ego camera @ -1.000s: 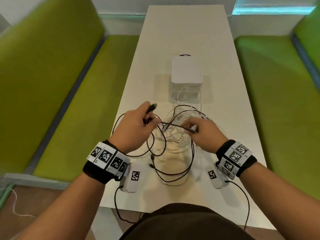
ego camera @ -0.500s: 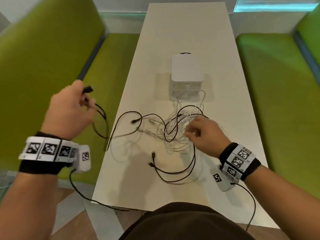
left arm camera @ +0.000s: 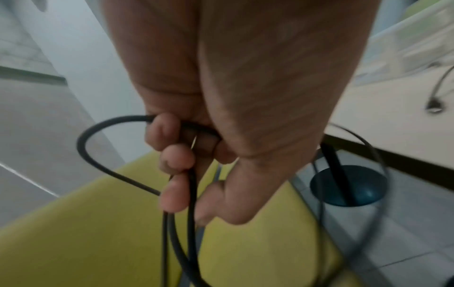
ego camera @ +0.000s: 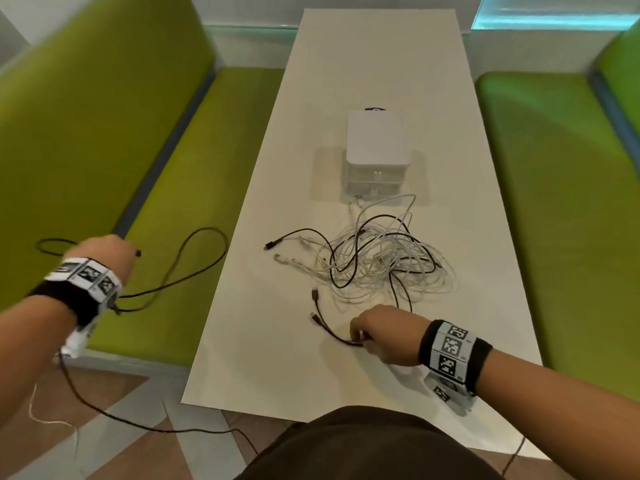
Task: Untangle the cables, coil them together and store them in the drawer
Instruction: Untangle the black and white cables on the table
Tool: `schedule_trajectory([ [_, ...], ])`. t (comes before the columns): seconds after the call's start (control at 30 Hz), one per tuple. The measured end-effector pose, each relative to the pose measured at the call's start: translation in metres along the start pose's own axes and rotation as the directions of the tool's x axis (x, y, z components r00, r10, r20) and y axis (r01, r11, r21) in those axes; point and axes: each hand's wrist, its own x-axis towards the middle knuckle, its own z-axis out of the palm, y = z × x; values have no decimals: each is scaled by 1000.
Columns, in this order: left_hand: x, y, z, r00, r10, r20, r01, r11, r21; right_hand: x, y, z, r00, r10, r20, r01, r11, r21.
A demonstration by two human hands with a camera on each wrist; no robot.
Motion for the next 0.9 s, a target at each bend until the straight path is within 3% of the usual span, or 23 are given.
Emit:
schedule_trajectory([
  [0.07,1,-8,-10,1000,14,13,-14,1000,4,2,3,-1,999,30,-34,-28,997,77],
  [0.23,-21,54,-51,954,298,38,-287,941,-180,7,-7,-17,991,23,-134,22,945,327],
  [0.33,-49,107,-68,882,432,-186,-470,822,-320,5,-13,-26,981,36,-189,59,877,476],
  [0.4,-67,136,-81,839,439,-321,-542,623,-564,-1,-17,-34,970,40,-241,109,811,574],
  [0.5,-81,174,-104,841,372,-394,-485,195,-852,-7,-20,-43,947,27,-321,197,738,645],
  [0.57,-84,195,-118,868,323,-377,-396,-7,-918,-8,-20,-45,935,35,-354,230,699,678],
  [0.67,-84,216,-131,917,290,-275,-122,-452,-883,-8,-19,-43,932,79,-354,208,684,699],
  [0.7,-84,219,-133,931,271,-243,-53,-559,-828,-7,-18,-42,937,87,-338,192,680,708],
  [0.77,-85,225,-137,939,271,-213,34,-687,-726,-4,-16,-37,949,90,-301,158,690,706],
  [0.9,-90,232,-142,904,366,-221,168,-779,-604,-1,-13,-25,962,92,-257,123,692,711],
])
